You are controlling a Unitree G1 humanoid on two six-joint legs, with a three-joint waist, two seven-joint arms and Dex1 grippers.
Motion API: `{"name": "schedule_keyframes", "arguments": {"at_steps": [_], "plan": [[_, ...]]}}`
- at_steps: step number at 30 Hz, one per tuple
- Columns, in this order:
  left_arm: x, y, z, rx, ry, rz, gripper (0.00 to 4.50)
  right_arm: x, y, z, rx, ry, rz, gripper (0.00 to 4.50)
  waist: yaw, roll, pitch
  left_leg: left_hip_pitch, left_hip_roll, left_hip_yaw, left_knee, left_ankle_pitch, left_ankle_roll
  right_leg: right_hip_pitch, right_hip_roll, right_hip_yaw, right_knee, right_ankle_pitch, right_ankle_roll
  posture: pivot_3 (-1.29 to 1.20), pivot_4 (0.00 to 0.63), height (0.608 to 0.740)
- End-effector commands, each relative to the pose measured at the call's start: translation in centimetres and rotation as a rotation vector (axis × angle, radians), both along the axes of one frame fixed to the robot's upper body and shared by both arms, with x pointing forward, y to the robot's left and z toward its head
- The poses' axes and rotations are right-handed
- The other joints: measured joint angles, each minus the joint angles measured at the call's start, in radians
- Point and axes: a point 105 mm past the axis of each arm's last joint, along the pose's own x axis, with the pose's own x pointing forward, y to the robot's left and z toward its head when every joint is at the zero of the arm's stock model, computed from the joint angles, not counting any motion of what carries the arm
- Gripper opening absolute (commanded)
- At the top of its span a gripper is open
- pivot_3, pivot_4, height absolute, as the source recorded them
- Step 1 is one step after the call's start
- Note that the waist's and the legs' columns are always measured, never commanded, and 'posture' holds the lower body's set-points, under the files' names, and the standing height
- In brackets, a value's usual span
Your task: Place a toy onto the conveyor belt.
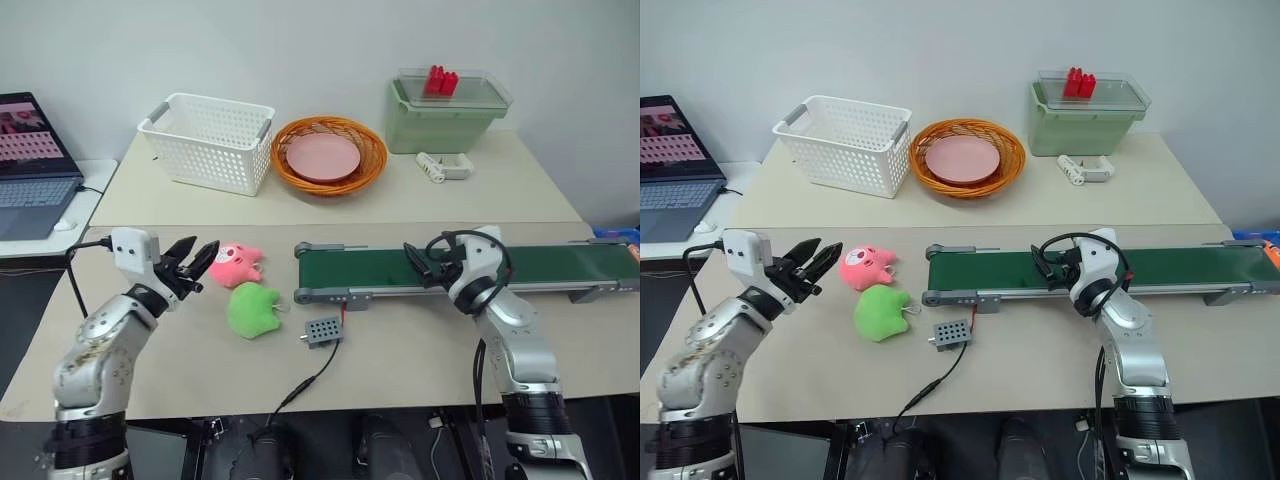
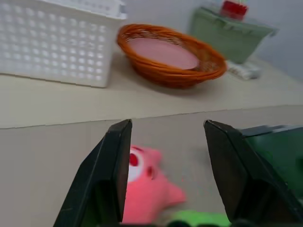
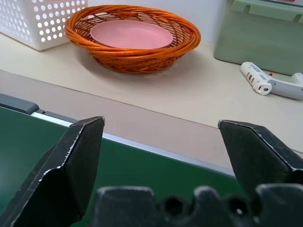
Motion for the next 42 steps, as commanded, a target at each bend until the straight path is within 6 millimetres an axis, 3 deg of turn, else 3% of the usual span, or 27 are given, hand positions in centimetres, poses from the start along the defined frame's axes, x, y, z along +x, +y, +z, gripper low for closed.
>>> {"name": "schedule_keyframes", "arguments": {"at_steps": [1,4,7,9,11,15,18,22,29,31,34,36,39,42], "plan": [[-1.6,2.6,1.4,-0.249,0.050,-0.007,2.59,-0.3,-0.2,1.5,-0.027,-0.061,-0.001,4.50,0.000,0.000,0.000,0.000,0.000,0.000,0.000,0.000,0.000,0.000,0.000,0.000,0.000,-0.001,0.001,0.00,0.150,0.740],[-2.5,4.9,0.2,-0.308,0.109,0.054,2.59,-0.4,-0.2,1.5,-0.028,-0.059,-0.003,4.50,0.000,0.000,0.000,0.002,0.000,0.000,-0.001,0.000,0.000,0.001,0.000,0.001,0.000,-0.002,0.002,0.00,0.150,0.740],[-3.6,5.0,-0.8,-0.365,0.172,0.024,2.59,-0.5,-0.3,1.4,-0.029,-0.058,-0.003,4.50,0.000,0.000,0.000,0.001,0.000,0.000,-0.001,0.000,0.000,0.001,0.001,0.001,0.000,-0.002,0.001,0.00,0.150,0.740],[-4.5,5.1,-3.4,-0.396,0.264,0.025,2.59,-0.5,-0.3,1.4,-0.034,-0.057,-0.001,4.50,0.005,0.000,0.000,0.001,0.000,0.000,-0.001,0.000,-0.001,0.001,0.001,0.001,0.000,-0.002,0.001,0.00,0.150,0.740],[-5.2,4.4,-5.5,-0.407,0.340,0.005,2.59,-0.5,-0.5,1.5,-0.037,-0.058,-0.002,4.50,0.005,0.000,0.000,0.002,0.000,0.000,-0.001,0.000,-0.001,0.001,0.001,0.001,0.000,-0.003,-0.001,0.00,0.150,0.740],[-5.6,2.4,-7.0,-0.465,0.390,-0.062,2.59,-0.5,-0.8,1.6,-0.043,-0.060,-0.010,4.50,0.009,0.000,0.000,0.002,0.000,0.000,-0.001,0.000,-0.002,0.001,0.001,0.001,0.000,-0.004,-0.003,0.00,0.150,0.740],[-5.5,2.4,-9.0,-0.506,0.426,-0.019,2.59,-0.6,-0.9,1.7,-0.046,-0.064,-0.015,4.50,0.007,0.000,0.000,0.002,0.000,0.000,-0.002,0.001,-0.002,0.001,0.001,0.001,0.000,-0.004,-0.004,0.00,0.150,0.740],[-5.5,1.8,-9.8,-0.597,0.430,-0.039,2.59,-0.7,-1.2,1.8,-0.047,-0.068,-0.028,4.50,0.002,0.000,0.000,0.003,-0.001,0.001,-0.005,0.001,-0.003,0.001,0.001,0.002,0.000,-0.004,-0.005,0.00,0.150,0.740],[-4.5,-1.5,-11.4,-0.656,0.493,-0.095,2.59,-1.1,-1.8,2.2,-0.054,-0.078,-0.045,4.50,0.005,0.000,0.000,0.005,-0.001,0.001,-0.008,0.002,-0.004,0.001,0.001,0.002,0.000,-0.005,-0.005,0.00,0.150,0.740],[-4.1,-2.4,-11.2,-0.656,0.491,-0.118,2.59,-1.4,-0.9,2.8,-0.038,-0.098,0.011,4.50,0.005,0.000,0.000,0.005,-0.001,0.001,-0.008,0.002,-0.004,0.001,0.001,0.002,0.000,-0.005,-0.005,0.00,0.150,0.740],[-3.8,-2.9,-10.8,-0.663,0.483,-0.131,2.59,-3.8,3.8,4.1,-0.042,-0.124,0.328,4.50,0.005,0.000,0.000,0.004,-0.001,0.000,-0.009,0.002,-0.004,0.001,0.001,0.002,-0.001,-0.005,-0.005,0.00,0.150,0.740],[-3.7,-3.0,-10.8,-0.661,0.484,-0.130,2.59,-4.9,5.3,4.3,-0.074,-0.122,0.441,4.50,0.003,0.000,0.000,0.005,-0.001,0.000,-0.010,0.002,-0.004,0.001,0.001,0.002,-0.001,-0.005,-0.005,0.00,0.150,0.740],[-3.5,-3.2,-10.5,-0.665,0.483,-0.138,2.59,-6.9,7.5,3.7,-0.146,-0.065,0.661,4.50,0.005,0.000,0.000,0.006,-0.001,0.000,-0.010,0.001,-0.002,0.002,0.001,0.002,-0.001,-0.005,-0.005,0.00,0.150,0.740],[-3.4,-3.3,-10.4,-0.667,0.481,-0.142,2.59,-7.8,8.4,2.5,-0.226,-0.002,0.783,4.50,0.007,0.000,0.000,0.006,-0.001,-0.001,-0.009,-0.002,0.003,0.002,0.001,0.002,-0.001,-0.005,-0.005,0.00,0.150,0.740]]}}
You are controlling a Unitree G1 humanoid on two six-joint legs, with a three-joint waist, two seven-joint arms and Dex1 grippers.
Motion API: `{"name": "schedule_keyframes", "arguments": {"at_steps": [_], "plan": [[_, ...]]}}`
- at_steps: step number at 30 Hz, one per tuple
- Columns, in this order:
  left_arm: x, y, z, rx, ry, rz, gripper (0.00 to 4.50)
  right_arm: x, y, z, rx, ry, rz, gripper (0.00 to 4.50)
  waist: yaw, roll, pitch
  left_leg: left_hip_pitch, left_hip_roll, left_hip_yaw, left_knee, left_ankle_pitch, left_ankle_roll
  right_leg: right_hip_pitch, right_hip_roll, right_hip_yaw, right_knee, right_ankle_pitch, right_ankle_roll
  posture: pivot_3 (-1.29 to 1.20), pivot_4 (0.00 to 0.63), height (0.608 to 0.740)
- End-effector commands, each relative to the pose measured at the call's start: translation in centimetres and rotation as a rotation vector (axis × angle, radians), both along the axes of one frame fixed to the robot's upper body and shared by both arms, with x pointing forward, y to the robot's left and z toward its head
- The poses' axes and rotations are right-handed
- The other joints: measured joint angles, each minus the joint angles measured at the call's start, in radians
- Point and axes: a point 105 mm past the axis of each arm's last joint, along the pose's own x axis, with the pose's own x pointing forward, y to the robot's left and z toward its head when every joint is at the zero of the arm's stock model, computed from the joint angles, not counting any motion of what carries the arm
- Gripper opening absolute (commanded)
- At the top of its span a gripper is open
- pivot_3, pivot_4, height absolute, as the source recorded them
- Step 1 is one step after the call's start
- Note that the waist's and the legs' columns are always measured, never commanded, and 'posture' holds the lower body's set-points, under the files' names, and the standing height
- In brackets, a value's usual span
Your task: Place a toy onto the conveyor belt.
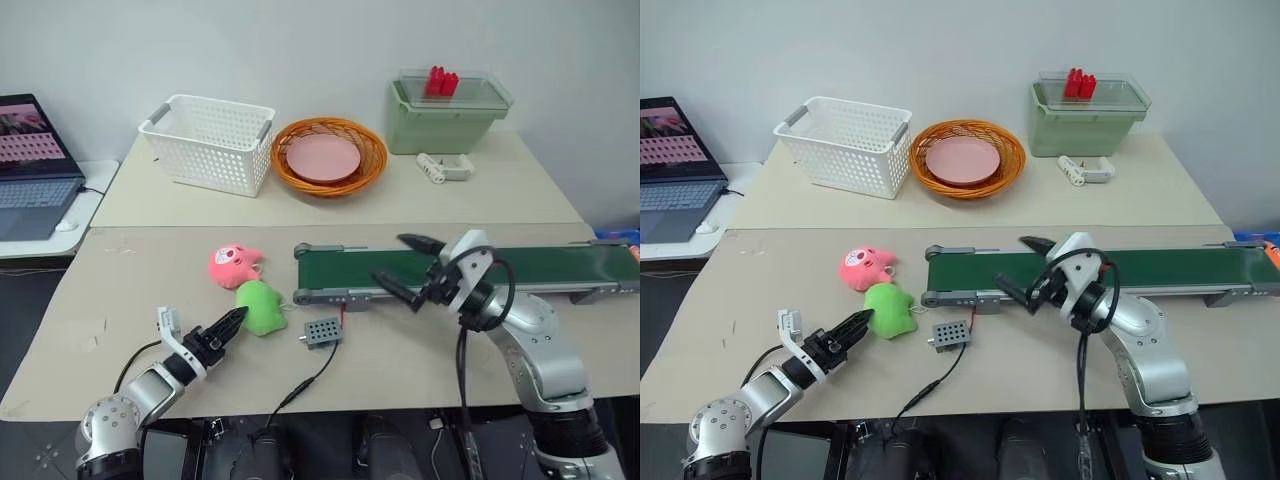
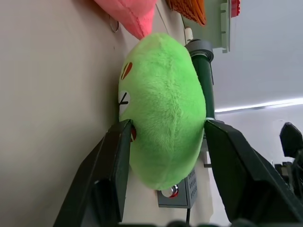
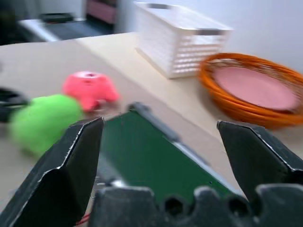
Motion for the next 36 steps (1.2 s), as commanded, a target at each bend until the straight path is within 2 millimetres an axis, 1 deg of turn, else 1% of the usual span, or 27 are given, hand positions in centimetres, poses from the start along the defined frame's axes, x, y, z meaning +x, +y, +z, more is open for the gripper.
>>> {"name": "schedule_keyframes", "arguments": {"at_steps": [1,6,9,12,16,17,20,23,29,34,36], "plan": [[0.3,-0.3,1.3,-0.013,-0.045,-0.011,2.59,-1.4,1.2,-1.0,-0.109,0.032,0.159,4.50,0.001,0.000,0.000,0.000,0.000,0.000,0.000,0.000,0.000,0.000,0.000,0.000,0.000,0.000,0.000,0.00,0.150,0.740],[0.6,-0.6,1.9,-0.024,-0.059,0.002,2.59,-2.1,0.6,-4.9,-0.285,0.112,0.260,4.50,0.007,0.000,0.000,0.000,0.000,0.000,0.001,0.001,-0.001,0.000,0.000,0.000,0.000,0.000,0.000,0.00,0.150,0.740],[0.6,-0.9,1.9,-0.019,-0.057,0.002,2.59,-2.2,0.2,-5.7,-0.323,0.112,0.284,4.50,0.012,0.000,0.000,0.000,0.000,0.000,0.001,0.001,-0.002,0.000,0.000,0.000,0.000,0.000,0.000,0.00,0.150,0.740],[0.6,-0.9,1.9,-0.023,-0.054,0.011,2.59,-2.7,0.5,-5.3,-0.336,0.085,0.332,4.50,0.015,0.000,0.000,0.000,0.000,0.000,0.001,0.001,-0.002,0.000,0.000,0.000,0.000,0.000,0.000,0.00,0.150,0.740],[0.6,-0.6,1.9,-0.020,-0.053,0.019,2.59,-3.3,0.7,-4.3,-0.327,0.061,0.366,4.50,0.018,0.000,0.000,0.000,0.000,0.000,0.002,0.001,-0.002,0.000,0.000,0.000,0.000,0.000,0.000,0.00,0.150,0.740],[0.6,-0.5,1.9,-0.022,-0.054,0.023,2.59,-3.3,0.1,-4.2,-0.334,0.063,0.363,4.50,0.020,0.000,0.000,0.000,0.000,0.000,0.002,0.001,-0.002,0.000,0.000,0.000,0.000,0.000,0.000,0.00,0.150,0.740],[0.6,-0.3,1.8,-0.014,-0.053,0.025,2.59,-2.4,-2.0,-4.7,-0.365,0.089,0.318,4.50,0.023,0.000,0.000,0.000,0.000,0.000,0.002,0.001,-0.002,0.000,0.000,0.000,0.000,0.000,0.000,0.00,0.150,0.740],[0.6,-0.1,1.7,-0.012,-0.050,0.029,2.59,-2.2,-2.6,-5.0,-0.374,0.095,0.309,4.50,0.024,0.000,0.000,-0.001,0.000,0.000,0.003,0.001,-0.002,0.001,-0.001,-0.001,-0.001,0.000,0.000,0.00,0.150,0.740],[0.8,0.0,1.1,-0.001,-0.039,0.035,2.59,-2.6,-1.4,-4.9,-0.339,0.084,0.341,4.50,0.022,0.000,0.000,-0.001,0.000,0.000,0.003,0.001,-0.002,0.001,-0.001,-0.001,0.000,0.000,0.000,0.00,0.150,0.740],[0.8,-0.4,0.5,0.009,-0.029,0.021,2.59,-2.5,-1.0,-4.7,-0.326,0.078,0.335,4.50,0.023,0.000,0.000,-0.001,0.000,0.000,0.003,0.001,-0.002,0.001,-0.001,-0.001,-0.001,0.000,0.000,0.00,0.150,0.740],[0.9,-0.4,0.3,0.015,-0.025,0.021,3.07,-2.5,-1.1,-4.6,-0.322,0.079,0.330,4.50,0.023,0.000,0.000,-0.001,0.000,0.000,0.003,0.001,-0.002,0.001,-0.001,-0.001,-0.001,0.000,0.000,0.00,0.150,0.740]]}}
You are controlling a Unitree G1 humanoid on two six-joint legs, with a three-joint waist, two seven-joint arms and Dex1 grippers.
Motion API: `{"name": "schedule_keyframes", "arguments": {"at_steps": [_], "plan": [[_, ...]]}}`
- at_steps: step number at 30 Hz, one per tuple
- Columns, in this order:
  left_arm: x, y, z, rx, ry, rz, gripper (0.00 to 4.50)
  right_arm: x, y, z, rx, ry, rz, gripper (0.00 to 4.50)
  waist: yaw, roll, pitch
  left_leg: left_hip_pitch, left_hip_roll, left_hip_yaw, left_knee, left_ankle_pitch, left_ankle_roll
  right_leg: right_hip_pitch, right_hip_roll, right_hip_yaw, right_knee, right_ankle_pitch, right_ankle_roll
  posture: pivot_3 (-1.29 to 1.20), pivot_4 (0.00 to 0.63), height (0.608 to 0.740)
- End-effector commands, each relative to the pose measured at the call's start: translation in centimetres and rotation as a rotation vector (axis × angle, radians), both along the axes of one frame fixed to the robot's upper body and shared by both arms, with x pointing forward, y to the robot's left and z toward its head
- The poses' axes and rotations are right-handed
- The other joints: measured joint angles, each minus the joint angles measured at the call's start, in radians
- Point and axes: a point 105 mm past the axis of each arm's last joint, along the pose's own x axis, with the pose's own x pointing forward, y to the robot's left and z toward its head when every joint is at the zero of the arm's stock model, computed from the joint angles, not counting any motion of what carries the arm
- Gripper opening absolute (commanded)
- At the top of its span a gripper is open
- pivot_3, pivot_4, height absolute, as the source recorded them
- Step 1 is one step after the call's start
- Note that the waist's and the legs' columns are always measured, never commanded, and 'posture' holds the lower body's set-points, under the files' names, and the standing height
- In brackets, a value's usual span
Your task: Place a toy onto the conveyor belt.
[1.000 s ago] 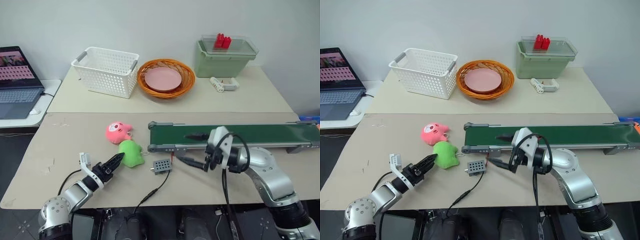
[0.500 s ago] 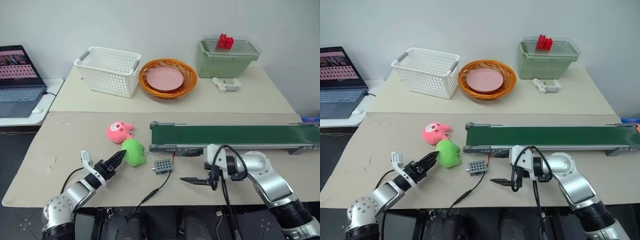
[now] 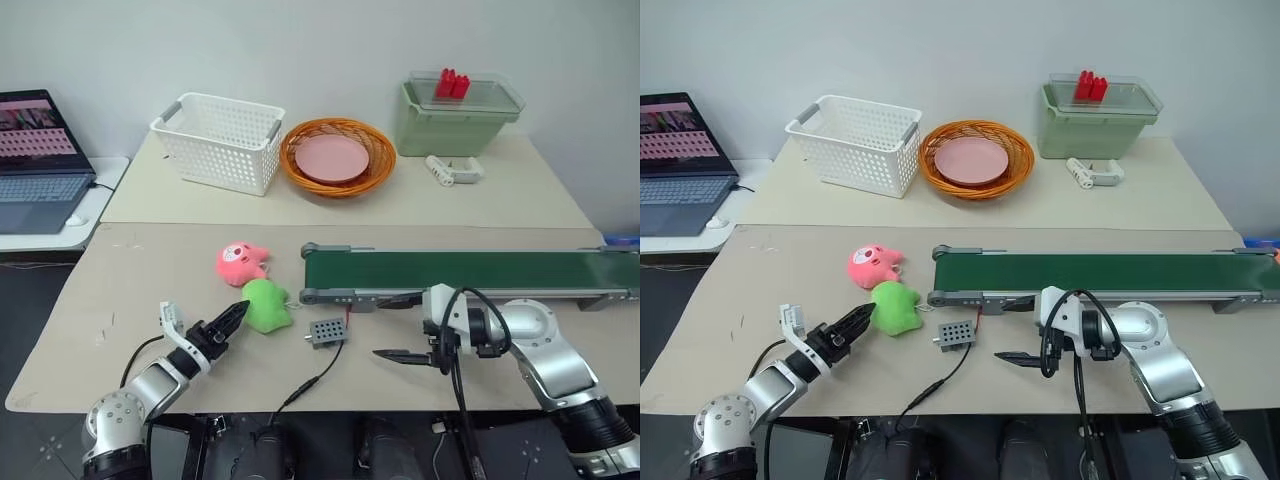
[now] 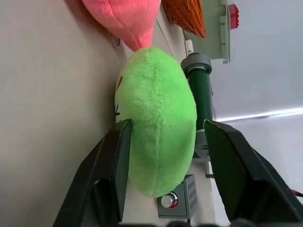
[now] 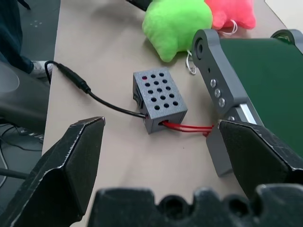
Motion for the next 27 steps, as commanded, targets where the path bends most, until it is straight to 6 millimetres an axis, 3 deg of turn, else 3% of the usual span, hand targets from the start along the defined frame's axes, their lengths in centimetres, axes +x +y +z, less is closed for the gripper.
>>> {"name": "schedule_keyframes", "arguments": {"at_steps": [1,4,25,26,27], "plan": [[0.2,0.1,0.0,0.008,-0.017,0.002,3.27,-0.1,0.3,1.1,0.025,-0.036,0.010,4.50,0.000,0.000,0.000,0.000,0.000,0.000,0.000,0.000,0.000,0.000,0.000,0.000,0.000,0.000,0.000,0.00,0.150,0.740],[0.4,0.2,-0.3,0.016,-0.013,-0.002,4.43,0.0,0.3,1.2,0.028,-0.036,0.002,4.50,0.000,0.000,0.000,0.000,0.000,0.000,0.000,0.000,0.000,0.000,0.000,0.000,0.000,0.000,0.000,0.00,0.150,0.740],[0.7,0.7,-2.1,0.032,0.004,-0.022,4.43,0.1,0.4,1.2,0.054,-0.035,-0.033,4.50,0.005,0.002,-0.001,0.012,0.000,-0.002,-0.001,-0.003,0.005,0.013,-0.002,-0.002,0.000,-0.008,-0.001,0.00,0.150,0.740],[0.7,0.7,-2.1,0.030,0.005,-0.020,3.89,0.1,0.4,1.1,0.054,-0.034,-0.035,4.50,0.005,0.002,-0.001,0.012,0.000,-0.002,-0.001,-0.003,0.005,0.013,-0.003,-0.002,0.000,-0.008,-0.002,0.00,0.150,0.740],[0.7,0.8,-2.2,0.028,0.005,-0.019,3.75,0.1,0.4,1.1,0.054,-0.034,-0.036,4.50,0.004,0.002,-0.001,0.012,0.000,-0.002,-0.001,-0.003,0.005,0.013,-0.003,-0.002,0.000,-0.007,-0.002,0.00,0.150,0.740]]}}
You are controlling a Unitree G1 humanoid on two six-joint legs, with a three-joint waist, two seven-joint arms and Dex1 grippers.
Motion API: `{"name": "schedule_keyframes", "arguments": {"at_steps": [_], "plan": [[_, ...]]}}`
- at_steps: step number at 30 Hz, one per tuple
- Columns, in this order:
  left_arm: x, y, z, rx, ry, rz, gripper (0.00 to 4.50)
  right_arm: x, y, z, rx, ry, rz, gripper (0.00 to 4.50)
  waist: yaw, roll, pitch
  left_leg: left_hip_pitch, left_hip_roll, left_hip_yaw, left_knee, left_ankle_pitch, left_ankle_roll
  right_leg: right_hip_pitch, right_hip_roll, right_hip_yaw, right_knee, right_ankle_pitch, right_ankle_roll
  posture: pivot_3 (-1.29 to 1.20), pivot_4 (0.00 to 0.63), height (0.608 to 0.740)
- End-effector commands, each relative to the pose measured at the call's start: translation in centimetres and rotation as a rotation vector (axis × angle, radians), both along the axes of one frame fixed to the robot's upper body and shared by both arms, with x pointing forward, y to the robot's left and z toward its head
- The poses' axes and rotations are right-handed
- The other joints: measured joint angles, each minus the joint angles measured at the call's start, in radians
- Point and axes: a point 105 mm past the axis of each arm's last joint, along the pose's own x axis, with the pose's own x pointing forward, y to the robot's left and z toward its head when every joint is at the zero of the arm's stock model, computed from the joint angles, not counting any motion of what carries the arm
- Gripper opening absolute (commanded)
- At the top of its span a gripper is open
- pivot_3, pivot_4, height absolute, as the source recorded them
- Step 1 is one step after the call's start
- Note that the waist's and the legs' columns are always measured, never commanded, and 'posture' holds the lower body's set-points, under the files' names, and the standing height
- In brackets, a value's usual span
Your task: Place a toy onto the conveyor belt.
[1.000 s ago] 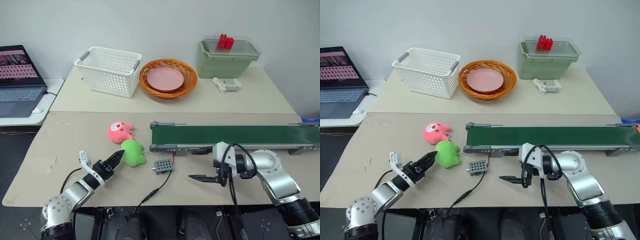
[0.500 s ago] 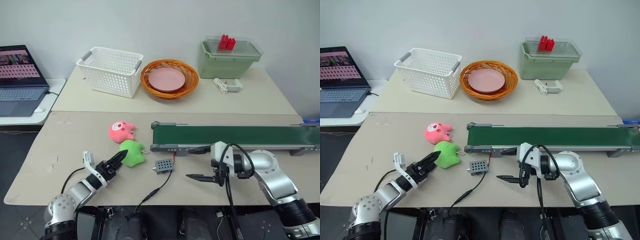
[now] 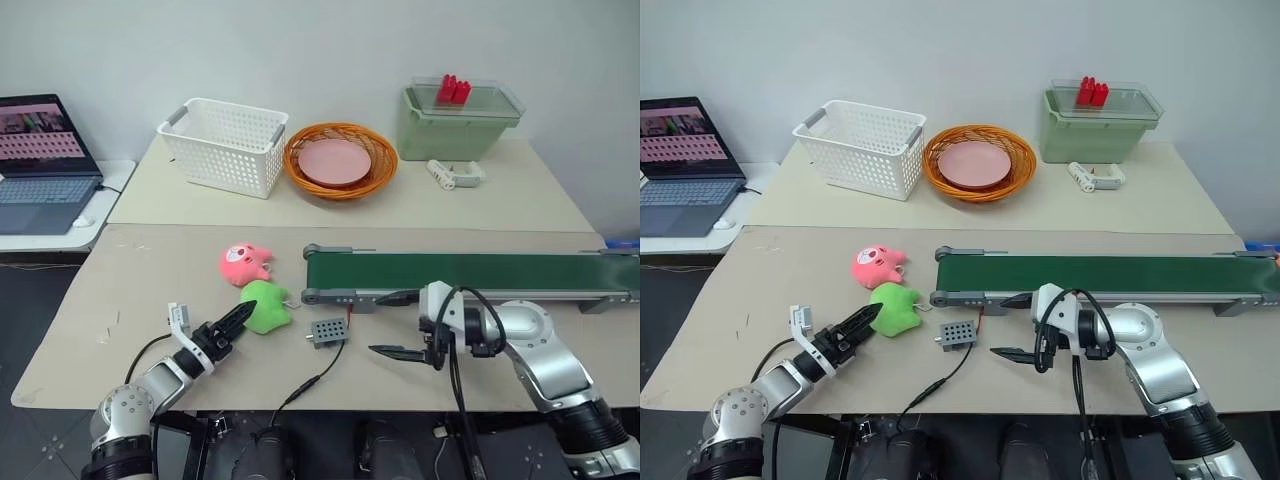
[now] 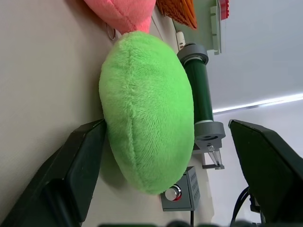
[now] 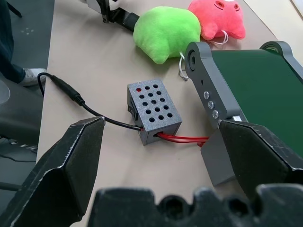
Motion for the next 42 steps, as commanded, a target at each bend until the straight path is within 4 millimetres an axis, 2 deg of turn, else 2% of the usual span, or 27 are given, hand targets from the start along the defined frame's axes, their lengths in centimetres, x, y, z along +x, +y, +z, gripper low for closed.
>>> {"name": "schedule_keyframes", "arguments": {"at_steps": [1,3,4,10,13,16,18,20,23,24,27,29,31,32,34,36,37,40,42], "plan": [[0.0,0.8,-0.8,0.032,0.026,0.030,3.31,-0.2,0.0,1.0,0.025,-0.029,-0.001,4.50,-0.002,0.000,0.000,0.000,0.000,0.000,0.000,0.000,0.000,0.000,0.000,0.000,0.000,0.001,-0.001,0.00,0.150,0.740],[0.0,0.8,-0.8,0.033,0.024,0.026,2.78,-0.2,0.0,1.0,0.029,-0.029,-0.004,4.50,-0.003,0.000,0.000,0.000,0.000,0.000,-0.001,0.000,0.000,0.000,0.000,0.000,0.000,0.003,-0.003,0.00,0.150,0.740],[0.0,0.9,-0.8,0.033,0.024,0.026,2.22,-0.2,0.1,1.0,0.031,-0.030,-0.005,4.50,-0.003,0.000,0.000,-0.001,0.000,0.000,-0.001,0.000,0.000,-0.001,0.000,0.000,-0.001,0.003,-0.002,0.00,0.150,0.740],[-0.1,1.1,-0.9,0.057,0.020,0.025,0.01,0.0,0.1,0.9,0.034,-0.034,-0.016,4.50,-0.001,0.002,-0.001,0.001,0.000,0.000,-0.005,0.001,-0.002,-0.001,0.000,-0.001,-0.001,0.004,0.000,0.00,0.150,0.740],[0.2,1.0,-0.6,0.096,-0.008,0.041,0.01,0.0,0.2,0.9,0.034,-0.032,-0.021,4.50,-0.003,0.003,-0.002,0.002,0.001,-0.001,-0.005,-0.001,-0.009,0.000,0.000,-0.002,0.000,-0.002,0.001,0.00,0.150,0.740],[1.1,0.9,1.6,0.154,-0.104,0.097,0.01,0.2,0.1,0.7,0.029,-0.028,-0.026,4.50,-0.004,0.003,-0.001,0.002,0.001,-0.001,-0.005,-0.001,-0.009,0.000,0.000,-0.002,0.000,-0.002,0.002,0.00,0.150,0.740],[2.0,0.3,4.3,0.220,-0.199,0.132,0.01,0.3,0.1,0.7,0.030,-0.027,-0.032,4.50,-0.003,0.000,0.000,0.000,0.001,-0.001,-0.005,-0.001,-0.007,-0.001,0.000,-0.002,0.000,-0.001,0.004,0.00,0.150,0.740],[2.5,-0.5,6.8,0.288,-0.282,0.157,0.01,0.4,0.1,0.7,0.031,-0.027,-0.035,4.50,-0.003,-0.001,0.001,-0.002,0.001,-0.001,-0.005,0.001,-0.002,-0.002,0.000,-0.002,-0.002,0.005,0.000,0.00,0.150,0.740],[2.8,-2.1,10.2,0.392,-0.412,0.153,0.01,0.5,0.1,0.7,0.033,-0.027,-0.037,4.50,0.004,-0.001,0.001,-0.006,0.001,-0.002,-0.005,0.004,-0.008,-0.003,0.000,-0.003,-0.008,0.006,0.001,0.00,0.150,0.740],[3.0,-2.9,12.0,0.401,-0.468,0.150,0.01,0.6,0.2,0.7,0.034,-0.027,-0.038,4.50,0.005,-0.001,0.001,-0.006,0.000,-0.002,-0.005,0.005,-0.009,-0.002,0.001,-0.003,-0.009,0.007,0.001,0.00,0.150,0.740],[3.0,-4.5,14.8,0.453,-0.578,0.112,0.01,0.7,0.2,0.7,0.037,-0.027,-0.040,4.50,0.004,-0.001,0.001,-0.007,0.000,-0.002,-0.006,0.004,-0.007,-0.001,0.001,-0.003,-0.014,0.009,0.003,0.00,0.150,0.740],[2.6,-6.7,15.9,0.627,-0.692,0.005,0.01,0.8,0.3,0.7,0.038,-0.027,-0.043,4.50,0.003,-0.001,0.001,-0.007,0.000,-0.001,-0.006,0.003,-0.005,0.000,0.001,-0.003,-0.015,0.009,0.003,0.00,0.150,0.740],[2.9,-8.4,14.9,1.139,-0.894,-0.127,0.01,0.9,0.4,0.8,0.047,-0.029,-0.048,4.50,0.003,-0.001,0.001,-0.007,-0.001,-0.001,-0.006,0.003,-0.006,0.000,0.002,-0.003,-0.015,0.008,0.003,0.00,0.150,0.740],[3.1,-8.5,14.1,1.316,-0.960,-0.174,0.01,1.0,0.4,0.9,0.051,-0.030,-0.049,4.50,0.005,-0.001,0.001,-0.007,-0.001,-0.001,-0.006,0.003,-0.006,-0.001,0.002,-0.003,-0.014,0.008,0.003,0.00,0.150,0.740],[3.7,-8.1,12.7,1.796,-1.227,-0.293,0.01,1.1,0.5,1.1,0.066,-0.031,-0.054,4.50,0.004,0.001,0.001,-0.005,-0.001,0.000,-0.008,0.004,-0.007,0.000,0.004,-0.003,-0.015,0.007,0.002,0.00,0.150,0.740],[4.8,-7.6,13.2,2.187,-1.514,-0.268,0.01,1.2,0.6,1.2,0.078,-0.027,-0.058,4.50,0.002,0.001,0.001,-0.005,-0.001,0.001,-0.009,0.004,-0.008,-0.001,0.005,-0.003,-0.015,0.006,-0.001,0.00,0.150,0.740],[5.0,-7.8,13.6,2.278,-1.641,-0.245,0.01,1.2,0.6,1.3,0.081,-0.026,-0.058,4.50,0.003,0.001,0.002,-0.006,0.000,0.001,-0.010,0.004,-0.008,-0.003,0.005,-0.002,-0.015,0.005,-0.002,0.00,0.150,0.740],[5.2,-8.6,14.0,2.255,-1.837,-0.147,0.01,1.2,0.8,1.4,0.096,-0.023,-0.056,4.50,0.005,0.001,0.002,-0.010,0.001,0.001,-0.010,0.003,-0.006,-0.009,0.004,-0.003,-0.014,0.008,0.000,0.00,0.150,0.740],[5.2,-9.2,14.0,2.230,-1.944,-0.110,0.01,1.2,0.8,1.5,0.099,-0.023,-0.061,4.50,0.007,0.001,0.002,-0.016,0.002,0.001,-0.009,0.006,-0.010,-0.016,0.004,-0.003,-0.013,0.009,0.000,0.00,0.150,0.740]]}}
